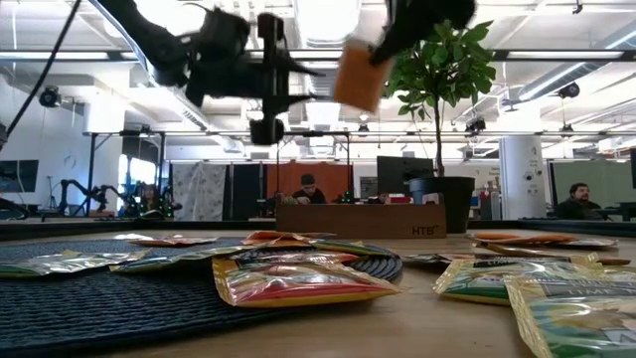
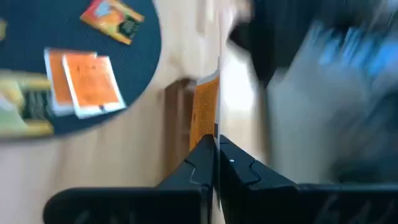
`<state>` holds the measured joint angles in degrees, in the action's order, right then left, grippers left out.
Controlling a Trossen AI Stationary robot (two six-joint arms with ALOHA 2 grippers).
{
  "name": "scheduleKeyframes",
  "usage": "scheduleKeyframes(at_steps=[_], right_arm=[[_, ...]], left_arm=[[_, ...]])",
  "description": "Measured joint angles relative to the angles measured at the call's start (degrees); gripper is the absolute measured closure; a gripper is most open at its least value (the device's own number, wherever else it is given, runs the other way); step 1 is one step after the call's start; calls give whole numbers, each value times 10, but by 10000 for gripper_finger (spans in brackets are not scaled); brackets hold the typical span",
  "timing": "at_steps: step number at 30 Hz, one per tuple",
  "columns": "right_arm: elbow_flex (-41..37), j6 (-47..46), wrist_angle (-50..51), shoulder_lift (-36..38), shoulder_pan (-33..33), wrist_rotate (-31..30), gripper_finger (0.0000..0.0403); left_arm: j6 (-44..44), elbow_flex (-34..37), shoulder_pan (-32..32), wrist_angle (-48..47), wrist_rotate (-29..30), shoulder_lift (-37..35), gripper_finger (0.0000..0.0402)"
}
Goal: Pick & Place Tea
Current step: Put the white tea bag into the left section of the brown wooden organizer
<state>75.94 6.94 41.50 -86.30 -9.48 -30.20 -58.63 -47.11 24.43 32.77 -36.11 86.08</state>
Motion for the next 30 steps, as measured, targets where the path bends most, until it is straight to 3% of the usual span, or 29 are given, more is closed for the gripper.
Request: scheduleKeyframes(at_steps=[5,7,11,14,22,30], right_arm=[[-14,-334,72,-4,96,205,394],[-24,-397,77,-5,125,270,394],[-28,-461,51,-3,158,332,394],[-28,-490,24,-3,177,350,394],[-28,-568,-120,-6,233,347,394],[-28,-637,-218,-45,252,331,394]], left_arm=[[140,5,-35,-9,101,-45,278],[218,5,-60,-33,162,-59,278],[375,-3,-118,-129,302,-77,278],[447,-7,-166,-189,404,-79,278],[536,-8,-270,-197,667,-76,278],[554,-13,-280,-195,787,-76,278]])
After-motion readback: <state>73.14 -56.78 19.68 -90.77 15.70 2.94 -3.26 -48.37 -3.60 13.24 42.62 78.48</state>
